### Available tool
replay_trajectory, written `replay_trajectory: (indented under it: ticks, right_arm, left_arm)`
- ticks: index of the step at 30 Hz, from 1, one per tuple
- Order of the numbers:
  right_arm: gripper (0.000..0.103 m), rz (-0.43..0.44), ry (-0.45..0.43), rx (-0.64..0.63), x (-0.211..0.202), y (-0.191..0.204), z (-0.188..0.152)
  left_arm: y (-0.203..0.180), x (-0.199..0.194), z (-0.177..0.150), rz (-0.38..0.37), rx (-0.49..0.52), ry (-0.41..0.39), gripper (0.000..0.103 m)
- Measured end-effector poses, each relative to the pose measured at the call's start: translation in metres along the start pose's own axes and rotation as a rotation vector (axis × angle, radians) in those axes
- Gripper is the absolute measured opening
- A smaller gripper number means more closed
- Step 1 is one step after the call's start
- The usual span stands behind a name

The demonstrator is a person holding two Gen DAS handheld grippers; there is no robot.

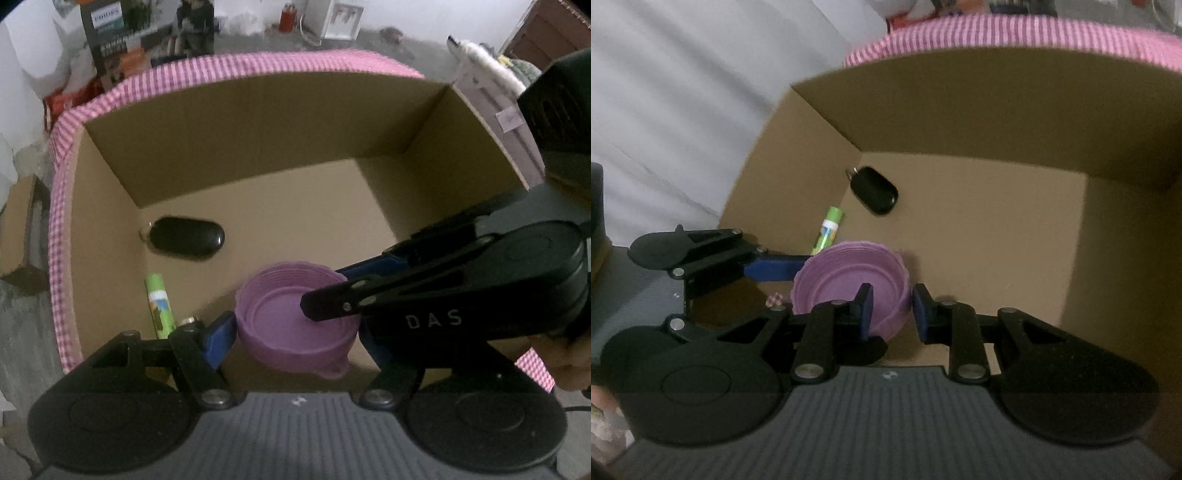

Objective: Organize rigid objects

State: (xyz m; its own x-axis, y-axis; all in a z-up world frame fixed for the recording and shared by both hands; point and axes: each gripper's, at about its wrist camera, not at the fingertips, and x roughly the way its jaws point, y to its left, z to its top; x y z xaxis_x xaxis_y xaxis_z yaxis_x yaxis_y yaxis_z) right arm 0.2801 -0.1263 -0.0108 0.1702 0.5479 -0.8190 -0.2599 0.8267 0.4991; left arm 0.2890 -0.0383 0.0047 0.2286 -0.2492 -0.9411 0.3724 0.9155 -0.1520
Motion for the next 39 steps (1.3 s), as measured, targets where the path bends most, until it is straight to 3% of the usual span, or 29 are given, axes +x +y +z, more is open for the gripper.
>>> replay_trajectory:
  ticks: [8, 16, 29, 39]
  right_arm:
    - [0.023, 0.004, 0.067, 0.016, 0.014, -0.009, 0.003]
    - [0.028, 0.001, 0.034, 0.021, 0.018, -0.012, 0.007]
    - [0.033, 0.074, -0.255, 0.035, -0.076, -0.009, -0.033]
    - [0.035, 0.142, -0.454, -0.018, -0.167, 0.01, -0.129]
  left_arm:
    - [0.002, 0.01, 0.0, -0.005, -0.016, 0.043, 0.074]
    - [0.002, -0.002, -0.003, -0.003, -0.027, -0.01, 0.077]
    - [-0.022, -0.083, -0.032, -0.002, 0.042, -0.279, 0.087]
    - [-0.039, -0.146, -0.109, -0.037, 0.073, -0.461, 0.093]
